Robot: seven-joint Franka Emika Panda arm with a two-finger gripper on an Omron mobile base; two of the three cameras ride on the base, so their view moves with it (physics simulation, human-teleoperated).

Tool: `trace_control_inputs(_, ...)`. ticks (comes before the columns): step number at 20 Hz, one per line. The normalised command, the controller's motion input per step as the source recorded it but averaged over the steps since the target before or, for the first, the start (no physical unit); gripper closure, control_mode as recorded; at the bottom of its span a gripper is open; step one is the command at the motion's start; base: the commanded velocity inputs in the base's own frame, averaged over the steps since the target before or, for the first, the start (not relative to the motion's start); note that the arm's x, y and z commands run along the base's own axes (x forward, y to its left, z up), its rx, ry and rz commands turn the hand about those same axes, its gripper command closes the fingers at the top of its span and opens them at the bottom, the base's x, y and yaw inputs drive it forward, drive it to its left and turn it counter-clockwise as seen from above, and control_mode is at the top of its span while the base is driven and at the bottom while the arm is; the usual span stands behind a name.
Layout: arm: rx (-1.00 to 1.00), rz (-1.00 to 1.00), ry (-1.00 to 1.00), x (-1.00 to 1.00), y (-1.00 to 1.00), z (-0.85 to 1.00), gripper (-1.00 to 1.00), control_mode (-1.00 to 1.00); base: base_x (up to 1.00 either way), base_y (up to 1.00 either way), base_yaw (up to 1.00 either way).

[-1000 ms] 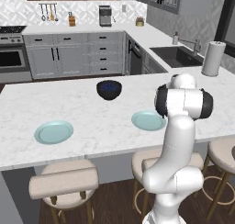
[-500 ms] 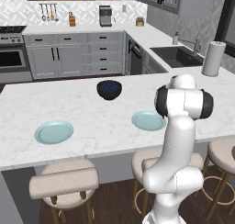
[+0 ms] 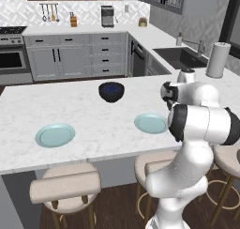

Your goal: Pick the chicken drumstick and carrot from their plates and place them in the bowl. Then put the bowl in the fridge.

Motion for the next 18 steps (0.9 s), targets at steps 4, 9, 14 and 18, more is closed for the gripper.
trace_control_inputs(4, -0.06, 0.39, 0.0, -1.0, 1.0, 0.78, 1.0, -1.0, 0.0, 0.0, 0.0)
trace_control_inputs(9, 0.0, 0.24, 0.0, -0.94, 1.0, 0.79, 1.0, -1.0, 0.0, 0.0, 0.0)
trace_control_inputs(14, 0.0, 0.14, 0.01, -0.91, 1.0, 0.43, 1.0, -1.0, 0.0, 0.0, 0.0)
trace_control_inputs(18, 0.0, 0.1, 0.02, -0.98, 0.82, 0.24, 1.0, -1.0, 0.0, 0.0, 0.0)
